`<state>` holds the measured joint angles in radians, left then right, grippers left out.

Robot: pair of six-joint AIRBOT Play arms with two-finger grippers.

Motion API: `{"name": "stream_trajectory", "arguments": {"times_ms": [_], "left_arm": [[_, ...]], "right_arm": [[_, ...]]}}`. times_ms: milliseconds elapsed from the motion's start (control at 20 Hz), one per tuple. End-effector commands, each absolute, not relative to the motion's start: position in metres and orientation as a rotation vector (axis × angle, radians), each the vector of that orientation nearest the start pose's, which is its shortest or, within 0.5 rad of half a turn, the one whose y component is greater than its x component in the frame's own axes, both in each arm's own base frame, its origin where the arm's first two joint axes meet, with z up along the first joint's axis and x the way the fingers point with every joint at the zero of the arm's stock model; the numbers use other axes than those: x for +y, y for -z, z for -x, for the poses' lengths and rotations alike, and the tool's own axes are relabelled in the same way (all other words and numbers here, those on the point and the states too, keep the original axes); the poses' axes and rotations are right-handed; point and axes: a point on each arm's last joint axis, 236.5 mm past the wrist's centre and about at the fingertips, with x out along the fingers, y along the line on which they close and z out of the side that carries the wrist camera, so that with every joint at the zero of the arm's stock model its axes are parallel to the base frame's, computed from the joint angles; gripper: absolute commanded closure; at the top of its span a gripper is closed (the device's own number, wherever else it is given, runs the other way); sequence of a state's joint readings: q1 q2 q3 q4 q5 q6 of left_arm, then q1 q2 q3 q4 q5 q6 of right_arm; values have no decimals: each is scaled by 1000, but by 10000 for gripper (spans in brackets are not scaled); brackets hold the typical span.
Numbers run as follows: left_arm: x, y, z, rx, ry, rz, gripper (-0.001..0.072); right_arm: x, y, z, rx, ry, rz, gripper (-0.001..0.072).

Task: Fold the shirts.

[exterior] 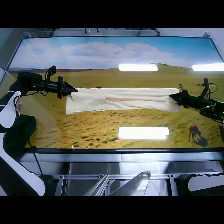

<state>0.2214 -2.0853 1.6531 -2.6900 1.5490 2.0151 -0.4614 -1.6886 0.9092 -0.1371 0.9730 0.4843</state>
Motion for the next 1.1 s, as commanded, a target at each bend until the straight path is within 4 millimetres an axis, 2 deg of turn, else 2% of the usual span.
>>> {"name": "stream_trajectory", "arguments": {"times_ms": [0,50,100,150,200,300,350,400,550,600,650,700,850,950,1050], "left_arm": [[-110,64,-488,1375,850,944,677],[-111,63,-487,1384,864,943,554],[-111,60,-484,1402,877,950,463],[-112,55,-481,1412,899,945,463],[-112,47,-478,1418,929,935,463],[-109,31,-474,1435,964,920,463],[-107,23,-472,1446,977,913,463],[-106,15,-470,1461,987,909,463],[-102,-6,-468,1504,977,911,463],[-100,-11,-471,1499,964,912,463],[-100,-16,-473,1487,964,901,463],[-100,-19,-474,1481,963,896,463],[-114,-24,-470,1491,986,872,464],[-127,-23,-467,1508,1005,852,465],[-140,-23,-464,1521,1023,835,467]], "right_arm": [[-14,88,-459,806,-349,-821,692],[-15,88,-459,805,-349,-822,691],[-13,85,-459,803,-360,-825,677],[-10,77,-459,793,-394,-828,529],[-9,64,-461,773,-430,-825,458],[-12,27,-465,726,-506,-824,452],[-16,13,-464,736,-524,-819,329],[-25,8,-459,786,-508,-809,273],[-73,25,-434,1026,-341,-682,271],[-88,30,-430,1064,-285,-645,183],[-102,36,-429,1080,-231,-613,26],[-108,40,-429,1086,-207,-591,14],[-105,56,-430,1109,-207,-633,14],[-101,76,-427,1160,-192,-717,14],[-88,91,-424,1196,-223,-809,15]]}}
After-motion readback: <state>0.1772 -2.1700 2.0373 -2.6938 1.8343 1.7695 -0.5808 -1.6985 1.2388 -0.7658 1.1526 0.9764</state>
